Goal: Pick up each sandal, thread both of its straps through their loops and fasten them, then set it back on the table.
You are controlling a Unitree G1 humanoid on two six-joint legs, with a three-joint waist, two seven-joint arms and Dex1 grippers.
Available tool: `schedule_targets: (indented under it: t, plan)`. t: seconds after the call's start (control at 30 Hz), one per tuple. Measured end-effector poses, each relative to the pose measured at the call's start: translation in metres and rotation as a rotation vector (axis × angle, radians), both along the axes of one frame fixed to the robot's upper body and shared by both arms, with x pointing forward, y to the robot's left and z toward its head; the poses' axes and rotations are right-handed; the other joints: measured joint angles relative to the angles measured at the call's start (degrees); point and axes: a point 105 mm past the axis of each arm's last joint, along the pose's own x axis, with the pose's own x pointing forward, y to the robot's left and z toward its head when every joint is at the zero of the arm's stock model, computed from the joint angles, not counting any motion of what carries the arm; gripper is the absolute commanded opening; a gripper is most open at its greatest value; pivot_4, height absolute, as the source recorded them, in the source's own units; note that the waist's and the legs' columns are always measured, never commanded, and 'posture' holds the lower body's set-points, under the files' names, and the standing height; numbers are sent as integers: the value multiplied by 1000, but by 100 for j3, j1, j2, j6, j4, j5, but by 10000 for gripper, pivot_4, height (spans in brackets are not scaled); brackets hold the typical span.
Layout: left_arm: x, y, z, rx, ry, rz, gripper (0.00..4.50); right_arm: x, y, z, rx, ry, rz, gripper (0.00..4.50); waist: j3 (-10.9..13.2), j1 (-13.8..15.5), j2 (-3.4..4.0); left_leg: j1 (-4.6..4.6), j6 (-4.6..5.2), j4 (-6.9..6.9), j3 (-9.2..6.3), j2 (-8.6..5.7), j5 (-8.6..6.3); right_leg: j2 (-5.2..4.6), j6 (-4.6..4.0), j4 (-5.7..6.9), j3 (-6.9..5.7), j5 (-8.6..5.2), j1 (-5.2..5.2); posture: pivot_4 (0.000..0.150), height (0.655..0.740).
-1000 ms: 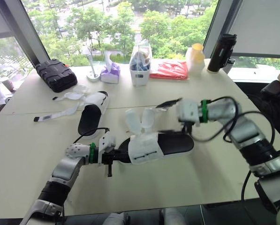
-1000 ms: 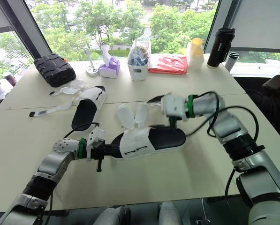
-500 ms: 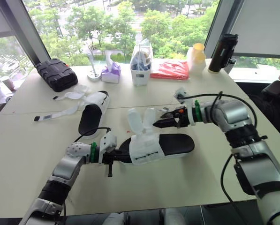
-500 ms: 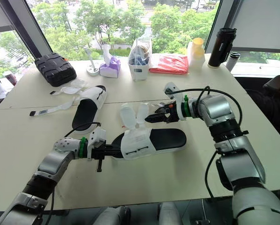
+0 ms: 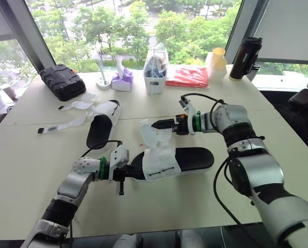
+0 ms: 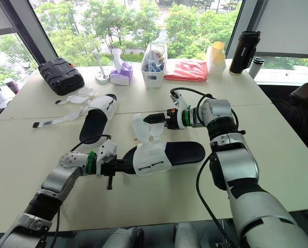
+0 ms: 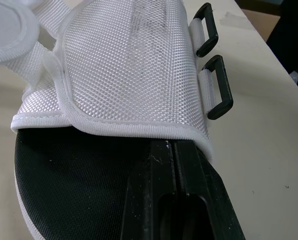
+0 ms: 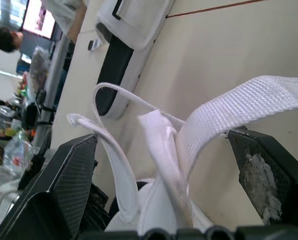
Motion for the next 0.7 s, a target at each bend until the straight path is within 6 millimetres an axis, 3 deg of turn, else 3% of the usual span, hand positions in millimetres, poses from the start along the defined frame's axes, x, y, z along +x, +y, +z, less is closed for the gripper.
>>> schedule_targets:
  t: [0.33, 0.7]
  plan:
    - [-1, 1, 0, -1, 2, 16, 0, 24, 2, 6, 96, -8, -186, 44799, 0, -25, 1, 0, 0, -1, 1, 0, 0, 1, 0, 5, 1, 0, -4, 1500, 7400]
    - [-1, 1, 0, -2, 1, 16, 0, 39, 5, 47, 179, -119, -245, 44799, 0, -26, 1, 0, 4, -1, 1, 0, -2, 1, 0, 7, 1, 0, -4, 1500, 7400]
